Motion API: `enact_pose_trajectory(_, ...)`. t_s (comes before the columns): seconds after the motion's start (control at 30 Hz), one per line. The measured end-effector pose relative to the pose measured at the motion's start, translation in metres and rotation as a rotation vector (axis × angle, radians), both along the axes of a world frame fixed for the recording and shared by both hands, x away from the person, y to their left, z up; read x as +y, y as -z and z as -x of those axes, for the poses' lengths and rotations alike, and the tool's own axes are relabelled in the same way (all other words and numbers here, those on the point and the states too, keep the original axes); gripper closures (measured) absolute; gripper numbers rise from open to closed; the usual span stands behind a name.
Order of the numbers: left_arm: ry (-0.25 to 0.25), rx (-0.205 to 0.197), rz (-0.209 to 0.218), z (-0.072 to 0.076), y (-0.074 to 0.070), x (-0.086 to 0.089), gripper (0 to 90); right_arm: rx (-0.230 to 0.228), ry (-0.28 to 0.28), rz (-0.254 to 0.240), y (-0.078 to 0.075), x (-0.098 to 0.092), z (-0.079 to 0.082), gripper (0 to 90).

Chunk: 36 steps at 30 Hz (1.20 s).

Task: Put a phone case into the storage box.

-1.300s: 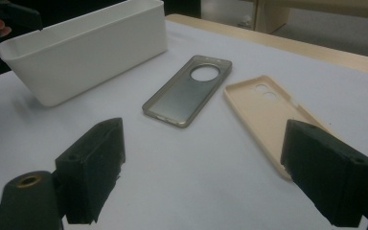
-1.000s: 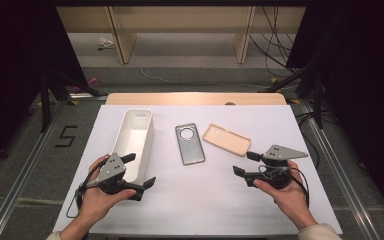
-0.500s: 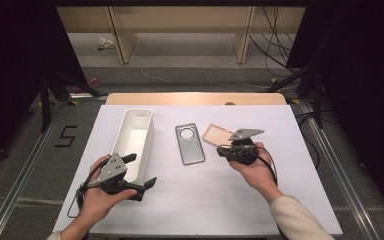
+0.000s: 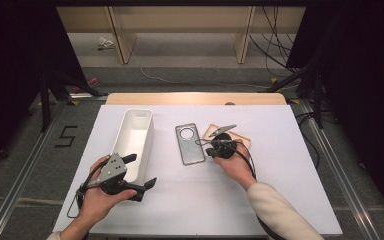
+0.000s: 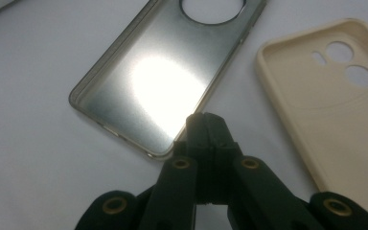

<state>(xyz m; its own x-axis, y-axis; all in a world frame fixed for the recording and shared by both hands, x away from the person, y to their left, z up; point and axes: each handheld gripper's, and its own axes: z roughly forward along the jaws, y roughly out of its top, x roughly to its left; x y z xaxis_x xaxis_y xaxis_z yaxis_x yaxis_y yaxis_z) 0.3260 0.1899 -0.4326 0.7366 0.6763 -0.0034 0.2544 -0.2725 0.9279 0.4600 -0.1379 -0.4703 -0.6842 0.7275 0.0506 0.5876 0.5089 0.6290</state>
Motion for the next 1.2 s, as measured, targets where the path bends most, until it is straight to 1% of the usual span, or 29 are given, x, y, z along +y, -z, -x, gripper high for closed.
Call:
enact_pose_trajectory(0.07,0.000,0.001,-0.001,0.000,0.000,0.000,0.0,0.014,-0.001,0.012,0.004,0.006,0.001,90.0)
enact_pose_trajectory(0.13,0.001,0.001,-0.002,0.000,0.000,0.000,0.0,0.013,-0.012,0.028,0.006,0.010,0.002,90.0)
enact_pose_trajectory(0.3,0.005,0.002,0.001,0.000,0.000,-0.001,0.0,0.018,-0.032,0.017,0.007,0.016,0.004,90.0)
enact_pose_trajectory(0.33,0.006,0.002,0.001,0.000,0.000,-0.001,0.0,0.014,-0.039,0.018,0.008,0.020,0.005,90.0)
enact_pose_trajectory(0.47,0.006,-0.001,0.001,0.000,0.000,0.000,0.0,0.009,-0.042,0.029,0.008,0.025,0.005,90.0)
enact_pose_trajectory(0.63,0.007,0.001,0.003,0.000,0.000,-0.001,0.0,0.011,-0.042,0.020,0.009,0.025,0.004,90.0)
enact_pose_trajectory(0.77,0.008,-0.001,0.003,0.001,-0.001,-0.001,0.0,0.000,-0.051,0.034,0.009,0.026,0.005,90.0)
enact_pose_trajectory(0.83,0.007,-0.003,0.003,0.001,-0.001,0.000,0.0,-0.013,-0.068,0.068,0.007,0.027,0.005,85.3)
enact_pose_trajectory(0.9,0.008,-0.003,0.003,0.001,-0.001,0.000,0.0,-0.058,-0.097,0.099,0.003,0.029,0.006,76.5)
enact_pose_trajectory(0.93,0.008,-0.002,0.004,0.001,-0.001,-0.001,0.0,-0.083,-0.135,0.129,0.000,0.030,0.006,70.3)
enact_pose_trajectory(0.97,0.009,-0.002,0.004,0.001,-0.001,-0.001,0.0,-0.142,-0.223,0.190,-0.008,0.034,0.007,58.2)
enact_pose_trajectory(1.0,0.012,-0.003,0.003,0.001,-0.001,-0.001,0.0,-0.186,-0.270,0.230,-0.012,0.036,0.008,53.7)
enact_pose_trajectory(1.03,0.012,-0.003,0.003,0.001,-0.001,-0.001,0.0,-0.208,-0.310,0.257,-0.015,0.039,0.009,49.6)
enact_pose_trajectory(1.1,0.014,-0.002,0.003,0.001,-0.001,-0.002,0.0,-0.214,-0.374,0.302,-0.020,0.045,0.011,44.5)
enact_pose_trajectory(1.2,0.018,-0.004,0.000,0.002,-0.001,-0.003,0.0,-0.222,-0.439,0.362,-0.024,0.053,0.013,39.9)
